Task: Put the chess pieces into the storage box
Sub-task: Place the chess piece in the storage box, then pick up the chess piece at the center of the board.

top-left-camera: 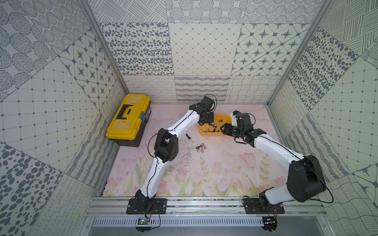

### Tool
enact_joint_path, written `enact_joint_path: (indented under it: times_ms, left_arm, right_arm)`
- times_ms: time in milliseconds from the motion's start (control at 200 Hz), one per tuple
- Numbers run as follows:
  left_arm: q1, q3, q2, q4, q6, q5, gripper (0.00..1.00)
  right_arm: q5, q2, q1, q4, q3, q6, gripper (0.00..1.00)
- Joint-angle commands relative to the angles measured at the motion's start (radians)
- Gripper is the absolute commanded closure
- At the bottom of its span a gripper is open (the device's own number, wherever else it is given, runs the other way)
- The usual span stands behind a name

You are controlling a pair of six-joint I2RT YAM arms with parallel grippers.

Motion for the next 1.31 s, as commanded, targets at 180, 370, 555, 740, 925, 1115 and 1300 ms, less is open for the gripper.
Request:
enact_joint_path:
  times_ms: [180,370,555,740,925,1115,1300]
  left_arm:
    - [0.004,-0.068,-0.090,-0.054,0.030,-0.031,0.66]
    - [0.004,-0.195,-0.238,-0.042,0.031,-0.043,0.66]
    - [0.004,-0.491,-0.486,-0.002,0.035,-0.077,0.66]
    - [0.005,-0.834,-0.741,0.025,0.002,-0.067,0.67]
    - [0.004,-1.116,-0.923,0.091,-0.072,0.020,0.69]
    - [0.004,-1.224,-0.991,0.107,-0.098,0.012,0.69]
    - [0.004,-1.202,-0.973,0.094,-0.087,0.018,0.69]
  right_arm:
    - [-0.007,-0.045,0.067,-0.024,0.022,-0.034,0.52]
    - [0.014,-0.061,0.146,-0.039,0.035,-0.064,0.52]
    - [-0.011,0.030,0.277,-0.005,0.057,-0.159,0.54]
    - [-0.007,0.153,0.287,0.079,0.041,-0.093,0.65]
    - [0.021,0.271,0.295,0.104,0.053,-0.016,0.62]
    - [0.067,0.331,0.303,0.094,0.065,0.016,0.55]
    - [0.115,0.394,0.324,0.037,0.108,-0.002,0.54]
